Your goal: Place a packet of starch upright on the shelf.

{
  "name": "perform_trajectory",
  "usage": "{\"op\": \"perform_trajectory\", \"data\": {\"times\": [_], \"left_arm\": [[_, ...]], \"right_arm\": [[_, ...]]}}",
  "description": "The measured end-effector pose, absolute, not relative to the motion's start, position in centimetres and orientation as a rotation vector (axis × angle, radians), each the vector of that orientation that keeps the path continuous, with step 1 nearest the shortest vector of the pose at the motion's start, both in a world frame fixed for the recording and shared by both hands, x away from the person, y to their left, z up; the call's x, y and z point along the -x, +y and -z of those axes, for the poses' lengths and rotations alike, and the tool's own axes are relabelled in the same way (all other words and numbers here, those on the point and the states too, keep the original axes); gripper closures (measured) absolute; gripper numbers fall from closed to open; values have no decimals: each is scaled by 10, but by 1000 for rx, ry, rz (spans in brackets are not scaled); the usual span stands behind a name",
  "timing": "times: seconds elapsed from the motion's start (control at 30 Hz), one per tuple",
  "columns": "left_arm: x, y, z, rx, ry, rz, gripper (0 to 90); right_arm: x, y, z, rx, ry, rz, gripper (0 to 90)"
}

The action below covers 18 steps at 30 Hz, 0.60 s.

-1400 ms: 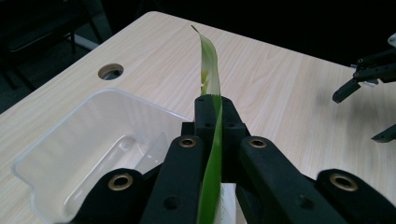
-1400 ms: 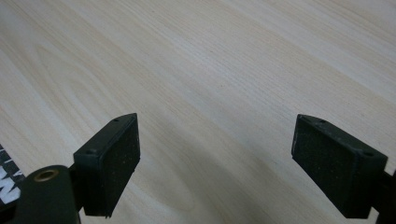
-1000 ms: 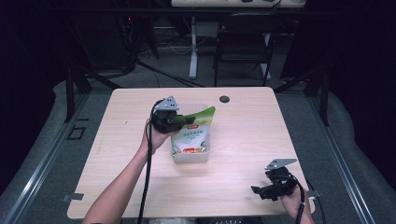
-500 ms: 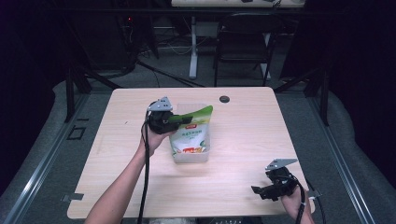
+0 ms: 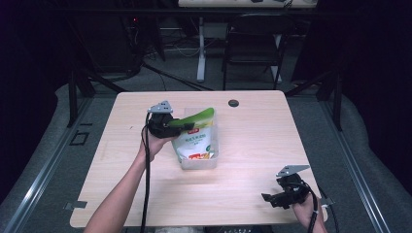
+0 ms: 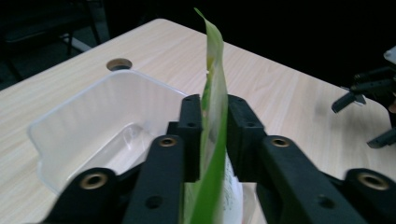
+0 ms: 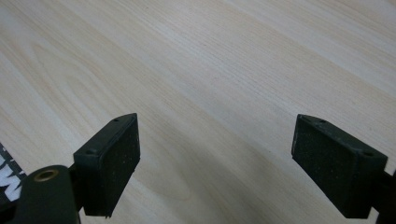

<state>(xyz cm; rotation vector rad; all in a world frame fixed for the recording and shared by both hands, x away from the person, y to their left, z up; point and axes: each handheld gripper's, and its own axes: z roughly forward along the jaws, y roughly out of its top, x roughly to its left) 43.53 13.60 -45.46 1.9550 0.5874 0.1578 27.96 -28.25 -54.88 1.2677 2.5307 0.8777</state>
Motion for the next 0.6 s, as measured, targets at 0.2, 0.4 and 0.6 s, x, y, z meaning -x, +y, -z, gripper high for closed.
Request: {"op": "perform_trajectory", "data": {"times": [0.2,0.4,0.6], "left_arm": [[-430,138,445,-1957,647,-180,380],[-419,147,429,-1975,701,-206,216],[-404,159,415,-1965,721,-196,152]], "right_arm": [[-279,-286,546,-1270,2513,-886,149],[-278,-287,545,-1267,2511,-895,149],[-278,-286,544,-1266,2507,-899,150]]}}
